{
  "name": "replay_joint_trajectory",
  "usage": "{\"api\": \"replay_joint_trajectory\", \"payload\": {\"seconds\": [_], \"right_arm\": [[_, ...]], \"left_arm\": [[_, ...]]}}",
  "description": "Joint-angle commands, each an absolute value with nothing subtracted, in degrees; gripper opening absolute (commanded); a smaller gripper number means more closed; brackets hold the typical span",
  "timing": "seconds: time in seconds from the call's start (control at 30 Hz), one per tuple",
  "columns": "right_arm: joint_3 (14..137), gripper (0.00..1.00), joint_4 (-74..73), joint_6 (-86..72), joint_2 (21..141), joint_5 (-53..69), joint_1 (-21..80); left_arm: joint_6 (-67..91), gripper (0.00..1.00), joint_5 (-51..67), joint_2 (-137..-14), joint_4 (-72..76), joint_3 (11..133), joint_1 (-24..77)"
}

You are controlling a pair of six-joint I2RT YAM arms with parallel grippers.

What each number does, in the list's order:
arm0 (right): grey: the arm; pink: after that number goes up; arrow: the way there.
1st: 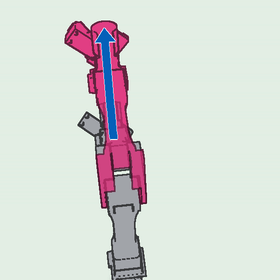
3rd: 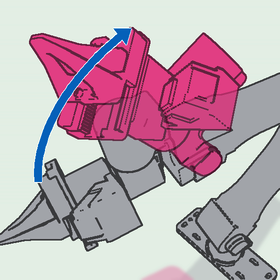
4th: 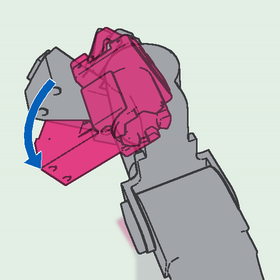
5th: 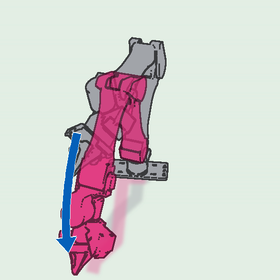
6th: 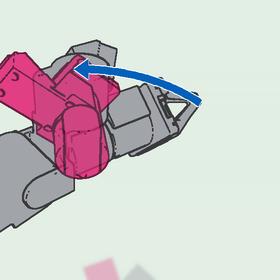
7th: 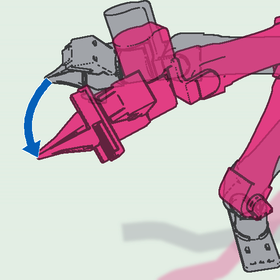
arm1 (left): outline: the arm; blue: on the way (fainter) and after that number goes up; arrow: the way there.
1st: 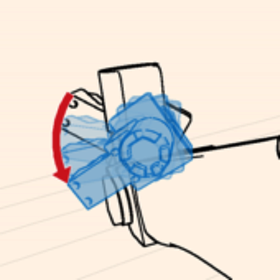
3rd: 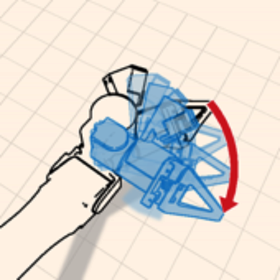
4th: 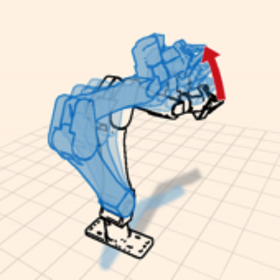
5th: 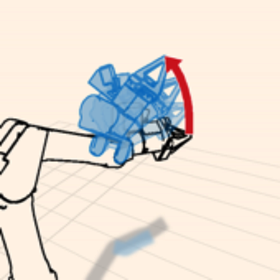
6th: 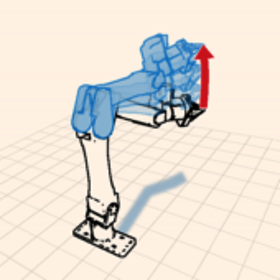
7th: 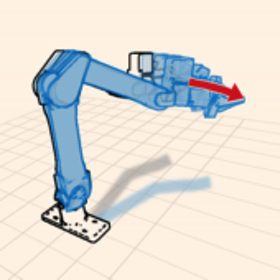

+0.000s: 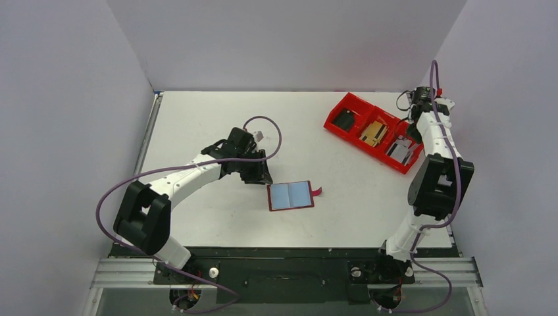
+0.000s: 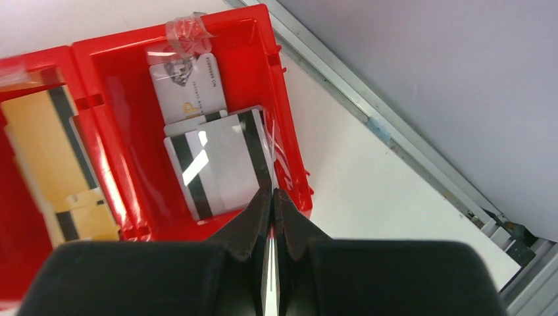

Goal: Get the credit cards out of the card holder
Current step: Place the credit card in the storage box.

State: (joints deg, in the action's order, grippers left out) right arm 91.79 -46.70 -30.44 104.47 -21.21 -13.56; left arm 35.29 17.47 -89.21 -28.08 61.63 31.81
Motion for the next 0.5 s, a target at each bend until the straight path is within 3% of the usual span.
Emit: {"api": "replay_joint_trajectory", "payload": {"seconds": [0.0, 0.47], "right_arm": [[96.9, 0.00, -46.3, -28.5, 108.0, -27.4, -13.5], [99.3, 0.00, -42.1, -27.9, 118.7, -27.0, -13.9]], "left_arm": [[34.9, 0.32, 18.0, -86.4, -26.3, 61.1, 31.6], [35.5, 0.32, 17.8, -86.1, -26.1, 60.0, 31.6]]}}
